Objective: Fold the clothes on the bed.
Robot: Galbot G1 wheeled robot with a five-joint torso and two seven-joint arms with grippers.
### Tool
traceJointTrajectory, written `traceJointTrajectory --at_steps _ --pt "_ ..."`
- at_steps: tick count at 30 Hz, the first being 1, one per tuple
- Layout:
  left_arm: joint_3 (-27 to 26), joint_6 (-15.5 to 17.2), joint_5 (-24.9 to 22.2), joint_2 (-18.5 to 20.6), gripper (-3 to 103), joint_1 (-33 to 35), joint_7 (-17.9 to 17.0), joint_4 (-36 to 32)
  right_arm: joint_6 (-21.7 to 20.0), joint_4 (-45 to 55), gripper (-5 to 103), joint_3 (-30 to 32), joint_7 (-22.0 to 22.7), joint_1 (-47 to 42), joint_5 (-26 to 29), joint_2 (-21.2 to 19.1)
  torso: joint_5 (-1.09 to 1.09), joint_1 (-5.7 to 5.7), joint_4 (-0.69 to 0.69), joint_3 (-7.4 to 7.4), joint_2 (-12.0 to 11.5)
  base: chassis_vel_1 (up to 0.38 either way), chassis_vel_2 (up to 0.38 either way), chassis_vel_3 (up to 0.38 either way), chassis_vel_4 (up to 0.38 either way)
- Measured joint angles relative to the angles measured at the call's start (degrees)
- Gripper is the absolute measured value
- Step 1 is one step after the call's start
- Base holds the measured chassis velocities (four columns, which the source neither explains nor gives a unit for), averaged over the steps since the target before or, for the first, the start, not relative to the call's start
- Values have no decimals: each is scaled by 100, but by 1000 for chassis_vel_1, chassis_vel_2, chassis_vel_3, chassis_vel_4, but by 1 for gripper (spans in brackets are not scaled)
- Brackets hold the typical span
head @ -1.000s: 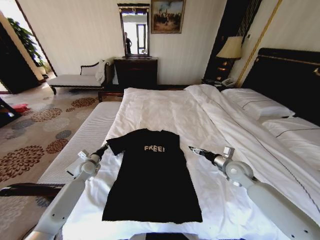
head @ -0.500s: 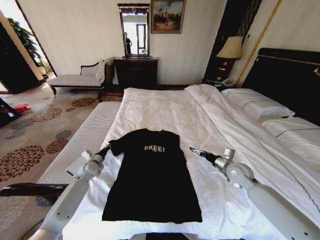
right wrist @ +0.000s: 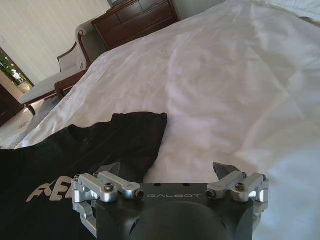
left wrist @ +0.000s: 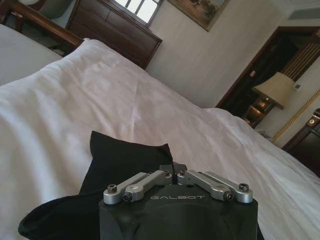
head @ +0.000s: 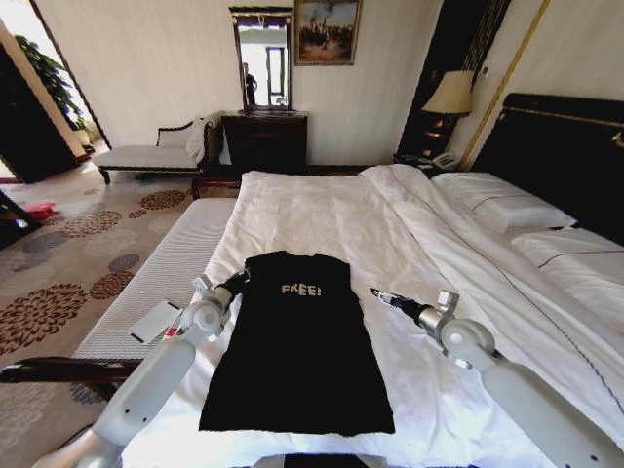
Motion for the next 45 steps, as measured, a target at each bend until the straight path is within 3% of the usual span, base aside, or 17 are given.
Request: traceJointTrajectory --at_steps 11,24,26,28,31,32,35,38,40,43,45 --pt "773 -4 313 -119 0 -237 -49 76 15 -14 100 87 -44 -62 -7 28 0 0 1 0 0 0 0 0 0" --pt "1055 15 510 -332 -3 -246 -15 419 39 -23 100 104 -69 -113 -27 80 -1 0 1 0 0 0 0 0 0" --pt "1109 23 538 -357 1 -220 -5 431 47 -50 100 106 -81 -115 -43 90 -1 0 1 0 0 0 0 0 0" --pt "1155 34 601 -388 12 -195 -9 430 51 -57 100 106 -90 -113 -50 103 -1 0 1 0 0 0 0 0 0" --pt "1134 40 663 -416 17 -159 -47 381 61 -59 100 100 -101 -102 -77 109 -1 0 0 0 0 0 0 0 0" --pt "1072 45 709 -415 28 -124 -76 327 67 -67 100 89 -108 -83 -117 109 -1 0 0 0 0 0 0 0 0" --pt "937 48 803 -366 33 -45 -92 230 -33 -100 100 85 -115 -35 -158 103 -1 0 0 0 0 0 0 0 0" --pt "677 48 871 -219 50 118 -105 100 -105 -207 100 38 -115 109 -257 98 -1 0 1 0 0 0 0 0 0" --pt "623 48 888 -183 50 143 -105 97 -89 -236 100 16 -116 155 -286 103 -1 0 2 0 0 0 0 0 0" --pt "360 69 968 -31 66 226 -112 175 349 -454 100 -193 -135 376 -725 172 -1 0 2 0 0 0 0 0 0" --pt "300 78 1009 3 71 246 -115 208 493 -533 100 -252 -184 413 -929 187 -1 0 2 0 0 0 0 0 0"
